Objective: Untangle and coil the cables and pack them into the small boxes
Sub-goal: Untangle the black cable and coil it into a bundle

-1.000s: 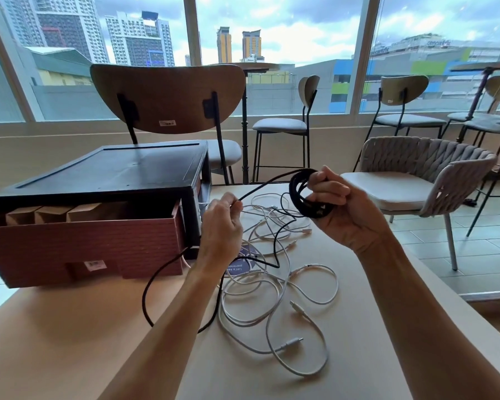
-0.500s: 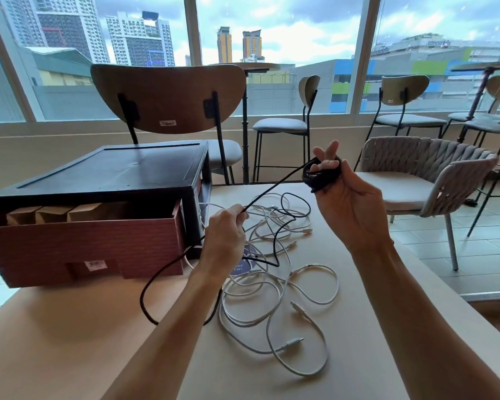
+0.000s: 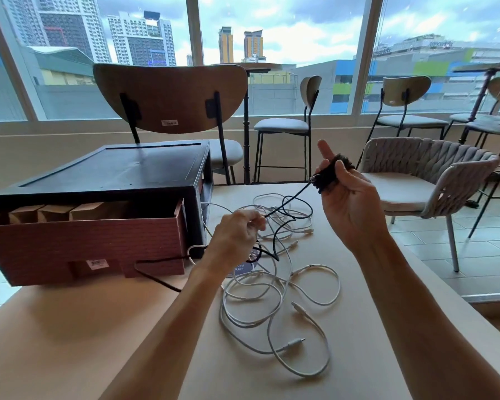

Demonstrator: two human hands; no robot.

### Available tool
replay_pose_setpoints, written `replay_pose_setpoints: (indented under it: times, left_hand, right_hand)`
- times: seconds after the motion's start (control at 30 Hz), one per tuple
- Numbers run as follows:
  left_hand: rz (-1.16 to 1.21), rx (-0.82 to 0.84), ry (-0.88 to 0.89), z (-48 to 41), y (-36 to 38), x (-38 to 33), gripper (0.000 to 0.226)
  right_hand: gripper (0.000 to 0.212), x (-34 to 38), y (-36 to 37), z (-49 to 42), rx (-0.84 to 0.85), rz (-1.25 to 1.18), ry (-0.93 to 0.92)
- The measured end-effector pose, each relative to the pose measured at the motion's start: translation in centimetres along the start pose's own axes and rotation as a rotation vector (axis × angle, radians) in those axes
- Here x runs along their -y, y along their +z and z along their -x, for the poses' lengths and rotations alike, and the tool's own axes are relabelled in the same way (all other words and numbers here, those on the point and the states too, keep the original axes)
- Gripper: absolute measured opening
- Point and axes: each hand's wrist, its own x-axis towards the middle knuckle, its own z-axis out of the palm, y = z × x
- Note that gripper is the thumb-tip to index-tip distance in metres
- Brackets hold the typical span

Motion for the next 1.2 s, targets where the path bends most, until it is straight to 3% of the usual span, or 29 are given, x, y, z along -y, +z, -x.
replay_pose_setpoints:
  times: [0.13,0.27,0.37,0.63,0.73,1.0,1.2]
  left_hand:
    - [0.010,0.097,0.062,0.3,-0.3,-1.2,0.021]
    - [0.087,0.179,0.085,0.4,-1.1,-2.3,0.023]
    - [0.111,0.152,0.111,0.2,-1.9,-2.6,0.024]
    - [0.401,0.113,-0.010,0.3,-2.9,-2.8,0.015]
    - [0.548,0.081,-0.078,0.3,-3.4,-2.9,0.011]
    - [0.743,0.151,-0.130,0.3,-3.9,-2.9,0.022]
    - [0.771,0.175,-0.155,0.4,-4.7,-3.6,0.024]
  right_hand:
    - [0.025,-0.5,0.7,0.3,-0.006,0.388,-0.057]
    - [0.029,-1.5,1.0,0.4,0.059,0.903,-0.121]
    - [0.022,-2.1,0.2,0.2,0.111,1.120,-0.072]
    - [0.009,-2.0,-0.5,0.6,0.280,1.373,0.034]
    - [0.016,-1.6,-0.6,0.9,0.342,1.509,-0.006]
    - [0.011,-2.0,-1.5,0.3,0.189,1.602,-0.110]
    - [0.023,-2.0,-1.8,0.3,0.116,1.676,-0.162]
